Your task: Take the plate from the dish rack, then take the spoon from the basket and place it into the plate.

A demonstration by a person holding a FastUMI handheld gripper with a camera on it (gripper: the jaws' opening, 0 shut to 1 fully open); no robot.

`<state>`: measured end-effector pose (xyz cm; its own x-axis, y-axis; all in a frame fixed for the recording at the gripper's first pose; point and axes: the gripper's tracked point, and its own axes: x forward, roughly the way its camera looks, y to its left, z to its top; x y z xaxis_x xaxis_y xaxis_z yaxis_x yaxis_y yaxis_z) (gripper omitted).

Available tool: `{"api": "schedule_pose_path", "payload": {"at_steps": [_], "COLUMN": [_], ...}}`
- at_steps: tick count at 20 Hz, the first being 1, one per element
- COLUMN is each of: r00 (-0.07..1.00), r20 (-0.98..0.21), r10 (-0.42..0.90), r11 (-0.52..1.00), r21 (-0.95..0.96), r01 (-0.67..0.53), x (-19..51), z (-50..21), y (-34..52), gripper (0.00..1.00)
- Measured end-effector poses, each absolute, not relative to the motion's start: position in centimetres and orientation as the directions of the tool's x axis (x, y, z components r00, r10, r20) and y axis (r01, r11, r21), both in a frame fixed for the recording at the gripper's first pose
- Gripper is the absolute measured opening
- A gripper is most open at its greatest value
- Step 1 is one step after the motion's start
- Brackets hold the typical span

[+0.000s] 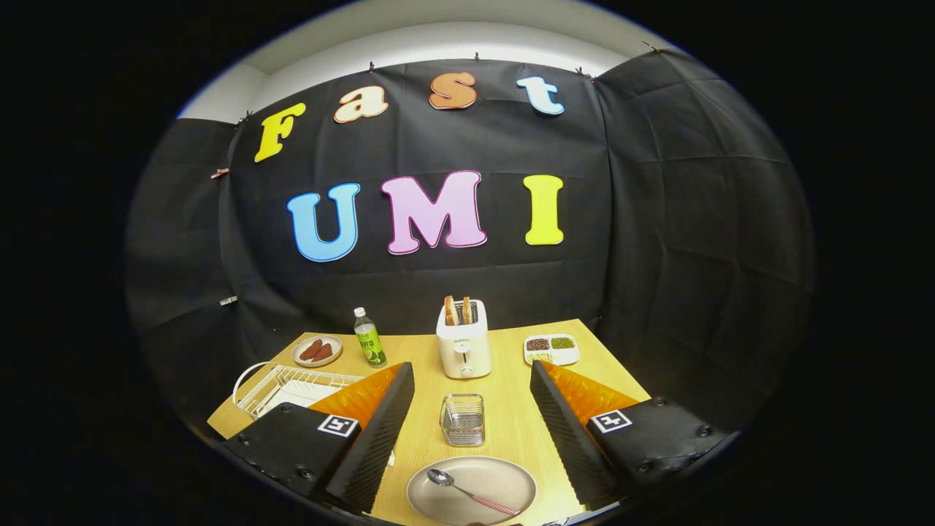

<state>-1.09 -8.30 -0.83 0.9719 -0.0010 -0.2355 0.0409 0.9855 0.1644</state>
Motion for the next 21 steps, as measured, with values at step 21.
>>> {"api": "schedule_pose_path", "payload": {"at_steps": [21], "r00": [0.961], "r20": [-0.274], "r10": [0.039], "r11": [0.983], "r21": [0.182], "r01": [0.012], "x": [-0.8], "z": [-3.2], "y": [-7.4], "gripper": [0.99]}}
